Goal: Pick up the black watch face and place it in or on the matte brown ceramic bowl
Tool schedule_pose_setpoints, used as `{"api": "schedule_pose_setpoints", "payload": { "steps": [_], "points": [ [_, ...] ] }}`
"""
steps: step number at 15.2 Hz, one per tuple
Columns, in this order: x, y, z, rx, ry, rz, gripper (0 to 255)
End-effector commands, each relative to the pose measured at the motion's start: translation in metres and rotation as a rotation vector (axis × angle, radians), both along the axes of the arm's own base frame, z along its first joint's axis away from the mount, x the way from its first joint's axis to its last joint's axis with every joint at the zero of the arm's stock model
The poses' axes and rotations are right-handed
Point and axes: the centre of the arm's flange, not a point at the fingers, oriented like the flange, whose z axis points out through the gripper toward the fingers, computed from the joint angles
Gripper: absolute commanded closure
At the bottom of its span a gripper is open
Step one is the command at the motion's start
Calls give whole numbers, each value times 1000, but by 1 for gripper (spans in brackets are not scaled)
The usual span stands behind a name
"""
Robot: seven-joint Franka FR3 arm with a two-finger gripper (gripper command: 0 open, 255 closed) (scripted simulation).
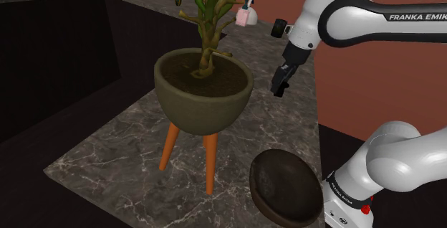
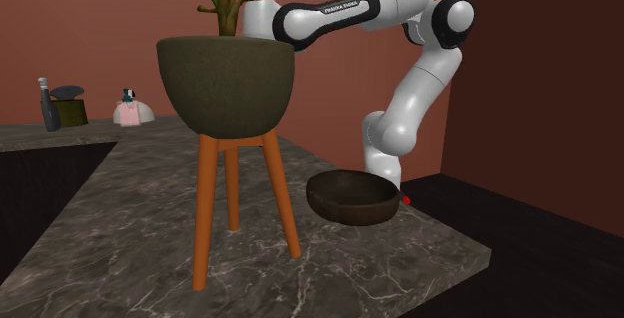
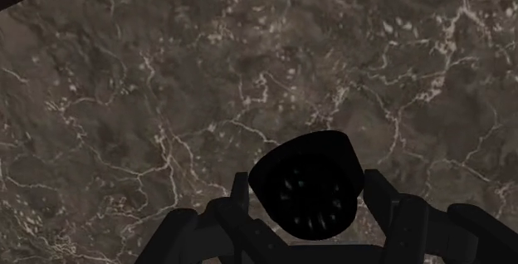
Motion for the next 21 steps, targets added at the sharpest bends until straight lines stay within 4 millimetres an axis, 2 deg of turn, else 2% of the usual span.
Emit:
{"api": "schedule_pose_setpoints", "payload": {
  "steps": [1, 11, 21],
  "points": [
    [0, 0, 11, 0, 0, 0, 255],
    [0, 0, 63, 0, 0, 0, 255],
    [-91, 96, 67, 0, 0, 0, 255]
  ]
}}
